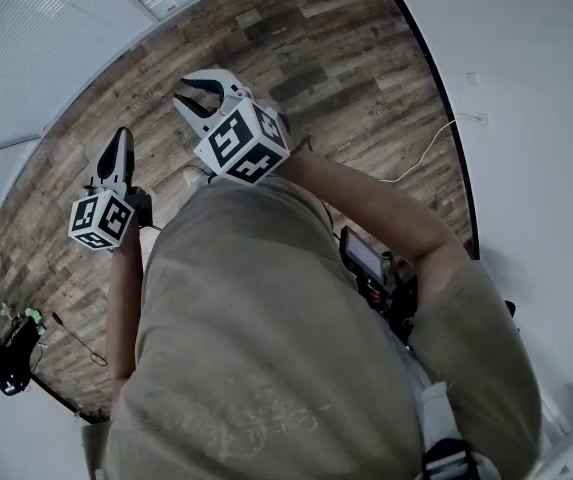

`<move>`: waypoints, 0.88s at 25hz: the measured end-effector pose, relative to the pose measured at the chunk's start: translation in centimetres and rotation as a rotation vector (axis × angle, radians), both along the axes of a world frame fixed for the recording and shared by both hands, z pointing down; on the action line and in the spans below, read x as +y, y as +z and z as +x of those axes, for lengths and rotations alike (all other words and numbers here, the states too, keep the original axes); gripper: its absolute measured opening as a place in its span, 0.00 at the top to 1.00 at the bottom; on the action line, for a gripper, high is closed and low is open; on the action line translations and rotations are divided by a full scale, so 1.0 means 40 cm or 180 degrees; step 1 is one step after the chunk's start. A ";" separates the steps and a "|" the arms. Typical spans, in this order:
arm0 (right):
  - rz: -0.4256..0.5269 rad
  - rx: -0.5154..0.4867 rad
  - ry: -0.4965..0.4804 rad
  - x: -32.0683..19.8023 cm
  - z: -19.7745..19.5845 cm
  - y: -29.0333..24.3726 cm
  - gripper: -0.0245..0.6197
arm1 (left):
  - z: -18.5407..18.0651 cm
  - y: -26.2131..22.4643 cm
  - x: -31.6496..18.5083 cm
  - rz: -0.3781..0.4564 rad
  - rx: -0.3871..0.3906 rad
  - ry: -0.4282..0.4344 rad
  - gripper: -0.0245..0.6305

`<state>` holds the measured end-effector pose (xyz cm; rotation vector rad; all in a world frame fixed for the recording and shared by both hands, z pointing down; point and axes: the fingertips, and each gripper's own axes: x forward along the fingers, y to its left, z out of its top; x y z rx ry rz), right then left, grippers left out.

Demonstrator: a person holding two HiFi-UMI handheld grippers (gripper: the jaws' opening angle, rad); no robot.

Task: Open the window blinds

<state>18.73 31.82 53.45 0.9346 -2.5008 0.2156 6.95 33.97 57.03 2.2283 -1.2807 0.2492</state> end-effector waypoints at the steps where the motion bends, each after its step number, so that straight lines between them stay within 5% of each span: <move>1: -0.0002 0.0010 -0.0008 0.003 0.000 0.002 0.82 | 0.001 0.001 0.001 -0.0001 0.0000 -0.0002 0.94; 22: -0.0016 0.0058 -0.0072 0.023 -0.005 0.019 0.83 | 0.012 0.015 0.021 0.0022 -0.0058 0.0075 0.94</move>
